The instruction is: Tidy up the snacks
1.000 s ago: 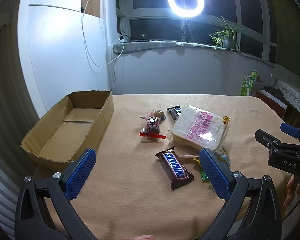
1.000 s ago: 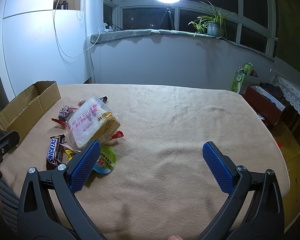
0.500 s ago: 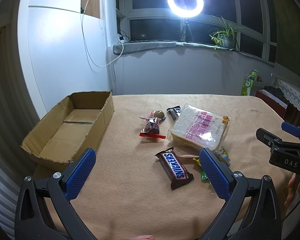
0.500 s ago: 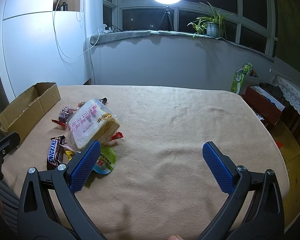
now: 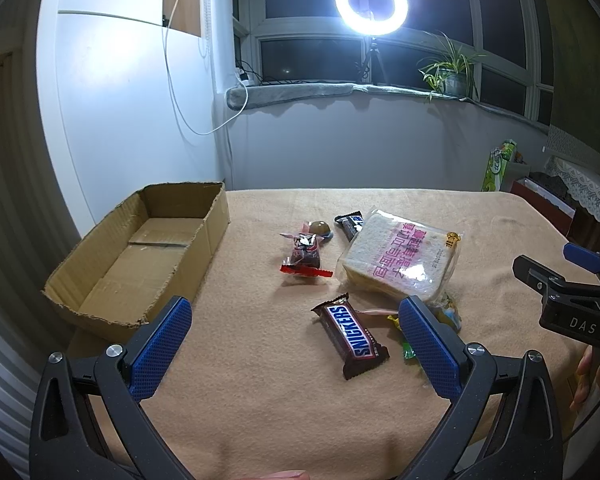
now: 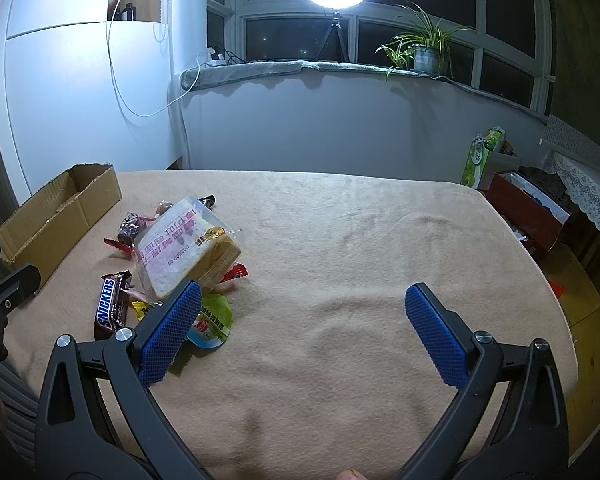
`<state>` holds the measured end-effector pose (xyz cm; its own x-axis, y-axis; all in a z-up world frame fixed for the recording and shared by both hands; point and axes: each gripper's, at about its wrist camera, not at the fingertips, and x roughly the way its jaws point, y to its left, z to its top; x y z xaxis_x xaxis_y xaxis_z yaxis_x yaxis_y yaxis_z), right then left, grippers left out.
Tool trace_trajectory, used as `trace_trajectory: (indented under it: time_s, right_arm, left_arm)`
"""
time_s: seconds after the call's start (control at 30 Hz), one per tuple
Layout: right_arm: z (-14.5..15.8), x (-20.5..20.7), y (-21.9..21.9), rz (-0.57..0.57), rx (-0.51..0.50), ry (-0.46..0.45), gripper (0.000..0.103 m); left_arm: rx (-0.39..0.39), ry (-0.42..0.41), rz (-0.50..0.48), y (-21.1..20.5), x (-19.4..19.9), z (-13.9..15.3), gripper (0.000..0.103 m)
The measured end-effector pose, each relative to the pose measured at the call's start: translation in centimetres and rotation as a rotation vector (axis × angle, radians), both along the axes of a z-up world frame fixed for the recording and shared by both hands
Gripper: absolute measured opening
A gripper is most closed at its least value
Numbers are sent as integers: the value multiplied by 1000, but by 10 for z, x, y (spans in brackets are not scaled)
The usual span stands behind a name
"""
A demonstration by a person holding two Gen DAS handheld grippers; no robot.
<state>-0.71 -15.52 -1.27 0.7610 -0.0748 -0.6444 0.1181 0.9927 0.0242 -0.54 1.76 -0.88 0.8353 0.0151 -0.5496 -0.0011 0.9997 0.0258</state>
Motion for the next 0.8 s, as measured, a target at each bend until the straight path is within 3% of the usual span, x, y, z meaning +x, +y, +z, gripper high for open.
trace_trajectory:
  time_s: [0.8]
  right_arm:
    - [-2,0,3,6,-3,8,103]
  left_arm:
    - [3,7,2,0,0,-2,103]
